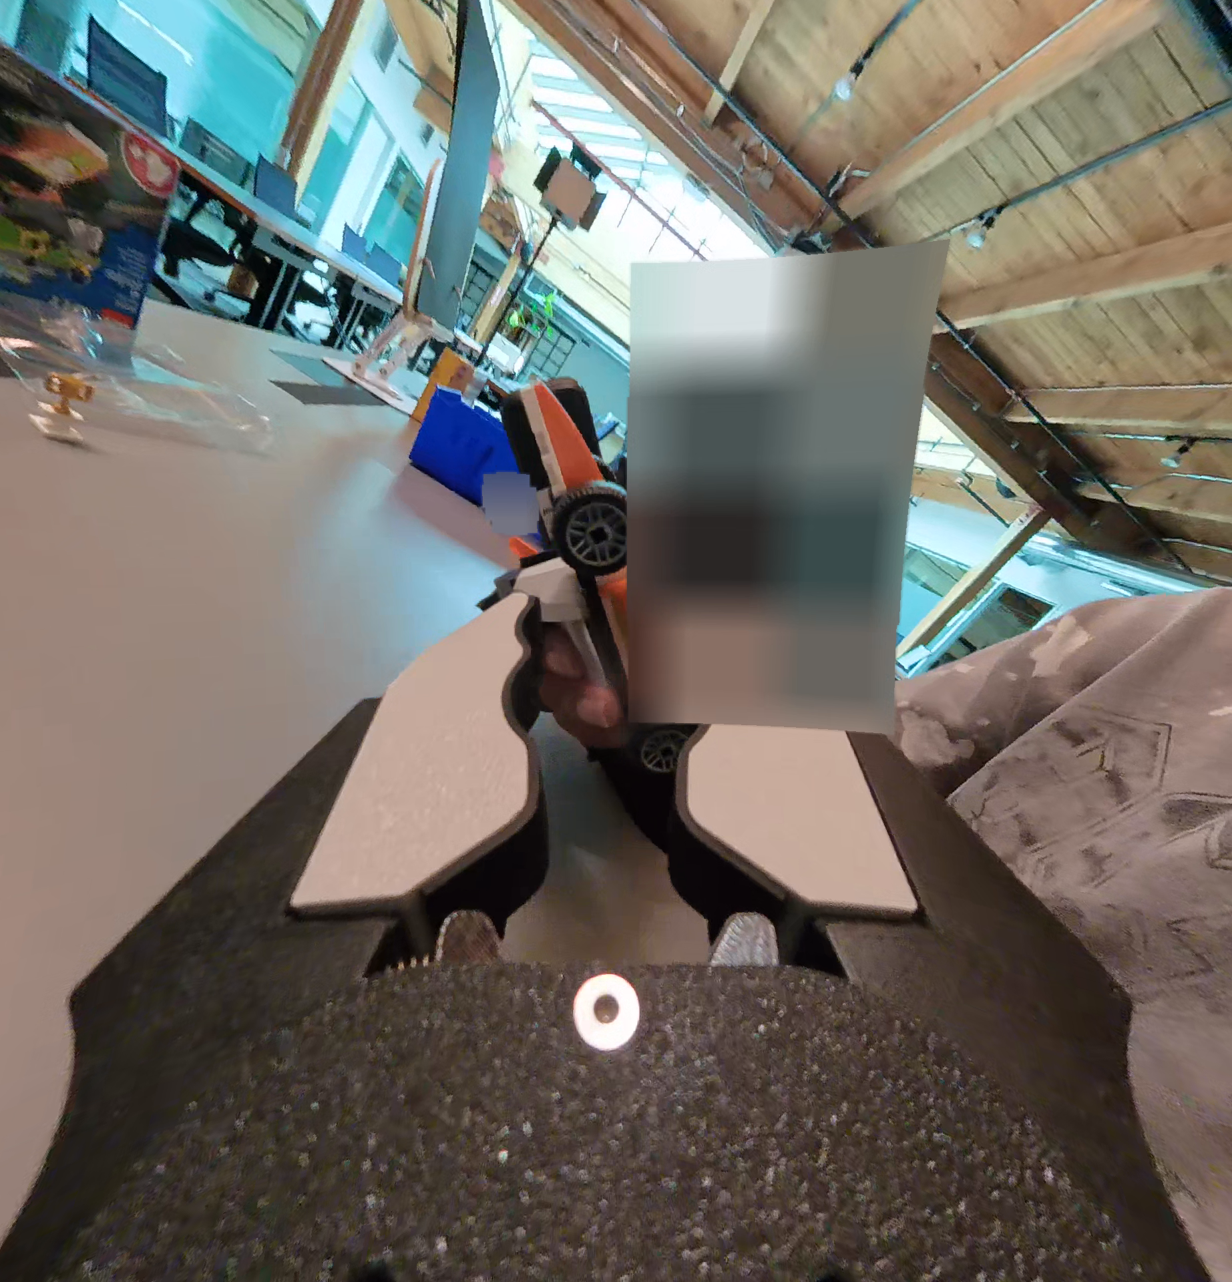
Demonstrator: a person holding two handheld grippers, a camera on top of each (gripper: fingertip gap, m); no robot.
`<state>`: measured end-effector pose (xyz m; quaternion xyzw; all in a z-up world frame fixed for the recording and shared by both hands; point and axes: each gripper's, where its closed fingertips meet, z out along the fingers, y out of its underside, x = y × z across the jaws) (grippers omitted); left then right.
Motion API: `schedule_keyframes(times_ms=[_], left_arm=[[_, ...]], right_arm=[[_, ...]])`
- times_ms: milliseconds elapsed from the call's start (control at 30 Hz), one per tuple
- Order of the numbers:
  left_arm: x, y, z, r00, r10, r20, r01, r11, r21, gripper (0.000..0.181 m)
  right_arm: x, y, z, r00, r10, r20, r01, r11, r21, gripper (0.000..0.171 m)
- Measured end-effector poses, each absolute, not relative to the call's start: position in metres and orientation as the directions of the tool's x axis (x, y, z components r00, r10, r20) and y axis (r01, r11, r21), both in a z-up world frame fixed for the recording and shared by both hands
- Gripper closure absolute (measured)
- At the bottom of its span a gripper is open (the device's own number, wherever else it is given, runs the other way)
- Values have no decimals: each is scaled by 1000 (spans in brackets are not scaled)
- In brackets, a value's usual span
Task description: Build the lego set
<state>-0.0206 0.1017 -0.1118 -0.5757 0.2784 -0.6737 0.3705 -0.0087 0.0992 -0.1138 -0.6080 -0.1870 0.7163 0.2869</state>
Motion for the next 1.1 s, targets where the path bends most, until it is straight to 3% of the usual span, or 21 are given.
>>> schedule_keyframes(times_ms=[100,267,367,500,633,767,1100], left_arm=[[-14,96,-119,-65,-810,582,131,-585,-800,159],[-14,106,-121,-15,-787,617,168,-611,-774,163],[-22,121,-115,20,-765,644,267,-617,-740,163],[-39,145,-117,143,-723,676,390,-586,-710,163],[-42,154,-123,251,-694,675,448,-534,-716,163],[-40,154,-126,337,-693,637,447,-478,-756,163],[-43,148,-115,314,-730,606,443,-452,-774,163]], right_arm=[[-11,100,-119,-89,618,-781,-174,-782,-598,155],[-9,113,-117,-7,650,-760,-251,-737,-628,153],[-1,126,-117,165,697,-698,-283,-644,-710,128],[0,131,-126,536,768,-352,-77,-371,-925,114],[-21,129,-134,695,719,-37,172,-216,-961,95],[-33,136,-141,720,686,110,325,-192,-926,95],[-37,140,-130,668,742,60,383,-274,-882,108]])
